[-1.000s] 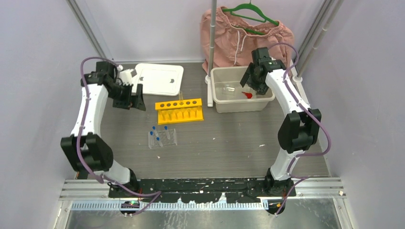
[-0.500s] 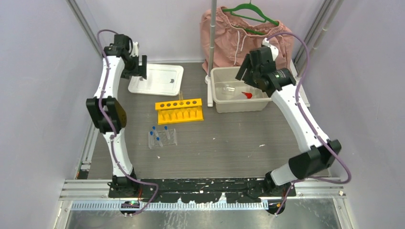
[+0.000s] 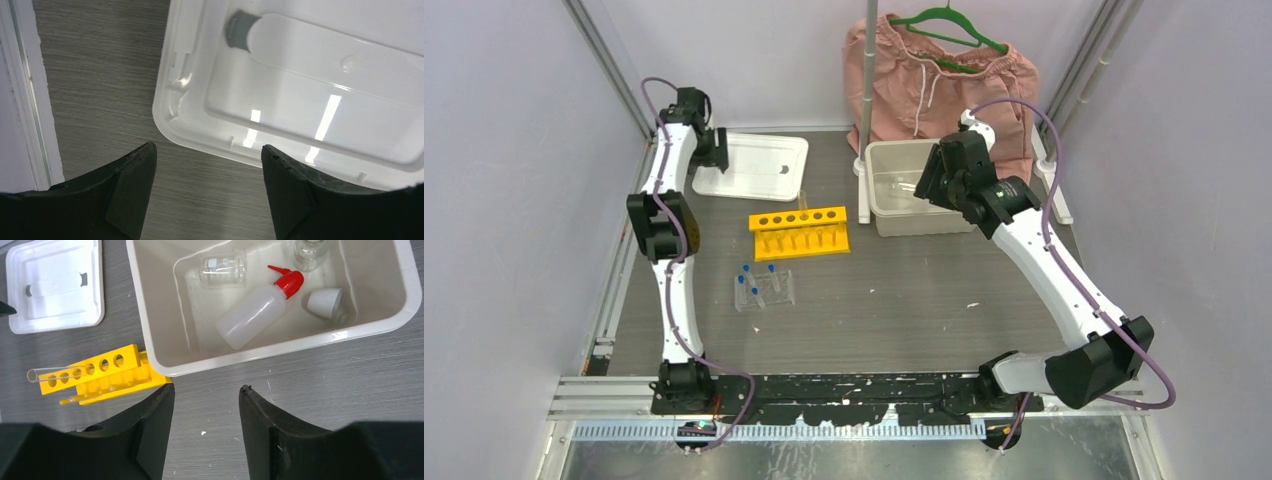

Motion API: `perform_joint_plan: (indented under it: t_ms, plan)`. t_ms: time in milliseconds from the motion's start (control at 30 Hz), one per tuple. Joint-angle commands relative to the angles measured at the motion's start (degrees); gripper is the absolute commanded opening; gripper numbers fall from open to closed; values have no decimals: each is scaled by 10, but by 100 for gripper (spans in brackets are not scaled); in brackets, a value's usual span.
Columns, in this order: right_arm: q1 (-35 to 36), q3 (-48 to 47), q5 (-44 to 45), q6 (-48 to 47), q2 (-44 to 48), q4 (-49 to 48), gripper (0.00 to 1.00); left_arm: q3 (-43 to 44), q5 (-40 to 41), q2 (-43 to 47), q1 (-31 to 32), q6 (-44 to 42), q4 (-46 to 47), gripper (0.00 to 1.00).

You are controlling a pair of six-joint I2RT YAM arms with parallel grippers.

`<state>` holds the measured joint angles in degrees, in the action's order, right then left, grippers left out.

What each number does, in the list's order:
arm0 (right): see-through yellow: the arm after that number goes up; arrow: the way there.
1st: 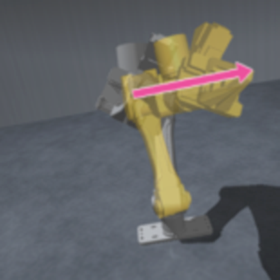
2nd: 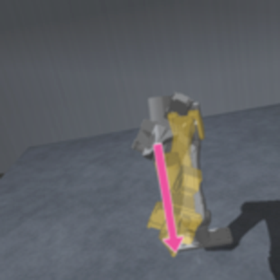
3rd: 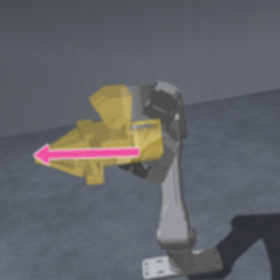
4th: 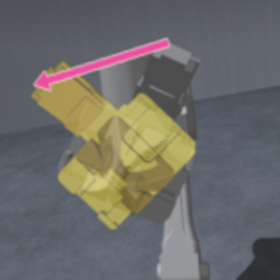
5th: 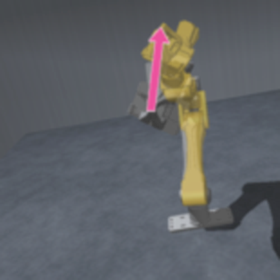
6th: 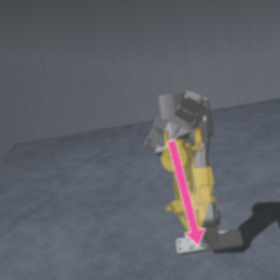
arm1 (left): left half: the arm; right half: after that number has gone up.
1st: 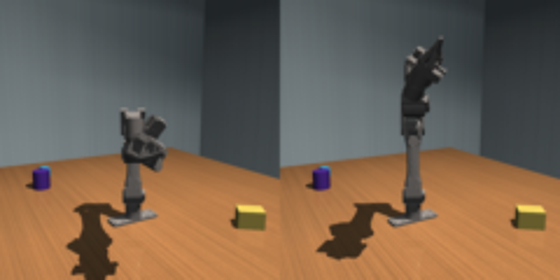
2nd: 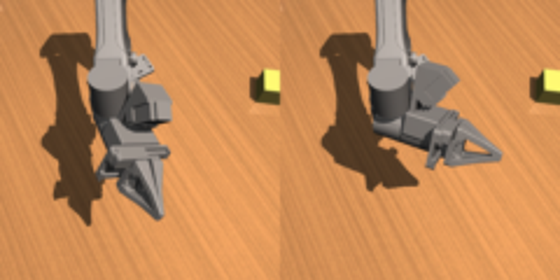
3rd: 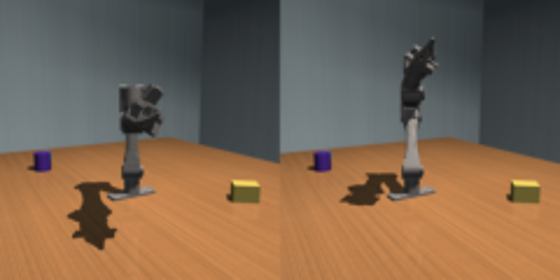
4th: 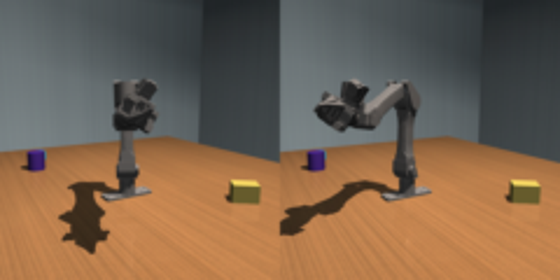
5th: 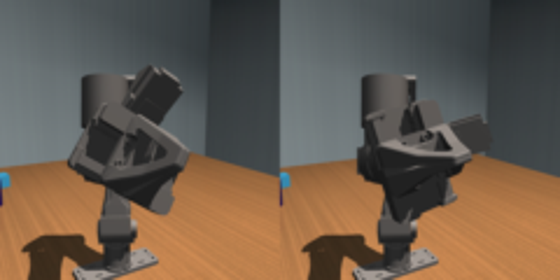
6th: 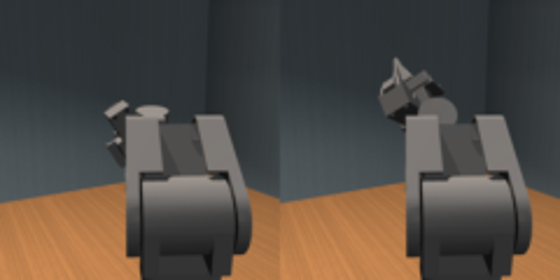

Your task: Organize the chemistry lab equipment

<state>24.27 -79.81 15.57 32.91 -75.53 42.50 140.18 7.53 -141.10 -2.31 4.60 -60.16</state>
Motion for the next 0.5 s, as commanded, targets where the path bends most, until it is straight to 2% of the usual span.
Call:
perform_joint_plan:
  t_ms: [0,100,267,467]
  plan:
    - [8,-3,-6,-9,2,-22,54,-24,2,11,-37,41,51,74]
    - [13,0,-5,-9,-1,-20,52,-36,-14,11,-52,47,59,68]
    - [22,-1,-8,-6,1,-13,49,-76,-9,16,-61,40,84,65]
    - [38,-1,0,-4,12,-6,45,-78,-30,-5,-71,50,84,56]
